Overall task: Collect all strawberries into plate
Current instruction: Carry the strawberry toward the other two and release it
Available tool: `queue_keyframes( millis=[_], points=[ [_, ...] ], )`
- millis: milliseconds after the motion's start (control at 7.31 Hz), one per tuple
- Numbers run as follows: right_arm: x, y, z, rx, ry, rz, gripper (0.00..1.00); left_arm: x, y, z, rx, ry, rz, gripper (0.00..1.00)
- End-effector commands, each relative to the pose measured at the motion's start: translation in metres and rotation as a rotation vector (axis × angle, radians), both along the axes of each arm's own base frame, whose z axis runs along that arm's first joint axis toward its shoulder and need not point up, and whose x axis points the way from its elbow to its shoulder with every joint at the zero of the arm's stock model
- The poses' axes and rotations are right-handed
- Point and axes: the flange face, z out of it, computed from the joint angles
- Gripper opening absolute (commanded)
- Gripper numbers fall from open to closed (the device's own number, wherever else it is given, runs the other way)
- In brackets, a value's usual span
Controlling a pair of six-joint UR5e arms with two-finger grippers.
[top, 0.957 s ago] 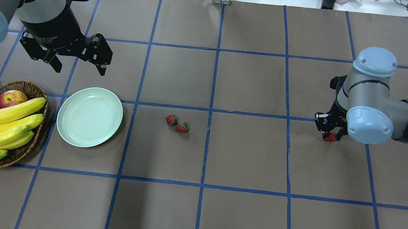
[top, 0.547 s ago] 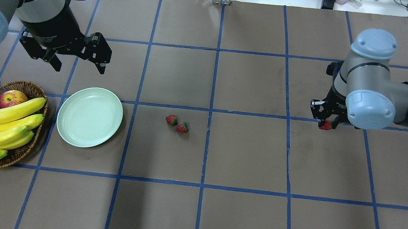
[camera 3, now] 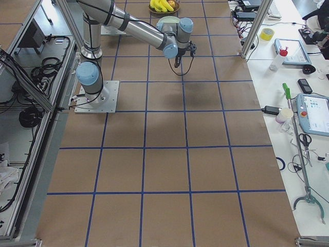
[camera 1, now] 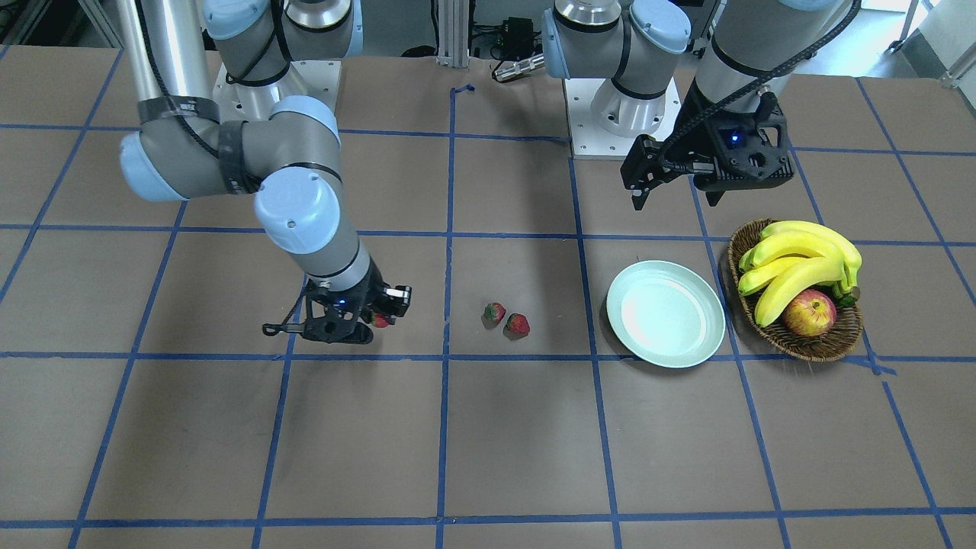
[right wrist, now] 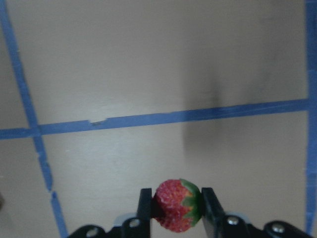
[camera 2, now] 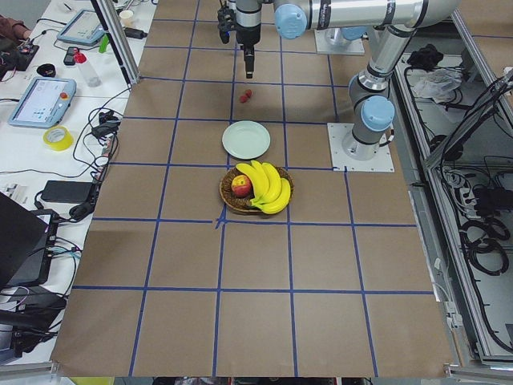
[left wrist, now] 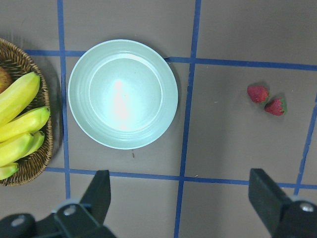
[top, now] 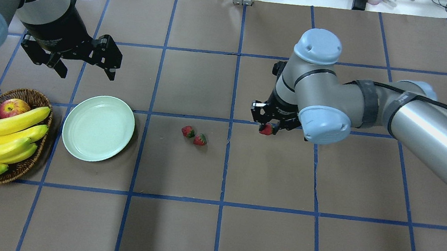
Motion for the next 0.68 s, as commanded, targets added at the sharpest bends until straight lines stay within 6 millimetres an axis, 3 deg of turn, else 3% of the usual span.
queue_keyframes(
  millis=[0,137,273,547],
  points=[
    [0.081,-0.001,-0.006,-0.04,-0.051,-0.029,0.04,0.001,0.001,0.001,0.0,-0.008,0.003,1.0],
    [0.117,-0.007,-0.006,-0.05,-0.066,-0.018,0.04,0.001,0.003,0.001,0.007,-0.011,0.003,1.0],
    [0.133,-0.015,-0.005,-0.04,-0.099,-0.054,0.05,0.0,0.003,0.001,0.006,-0.002,0.003,1.0],
    [0.138,-0.013,-0.009,-0.028,-0.107,-0.054,0.06,0.0,0.003,0.001,0.008,-0.008,0.003,1.0]
  ],
)
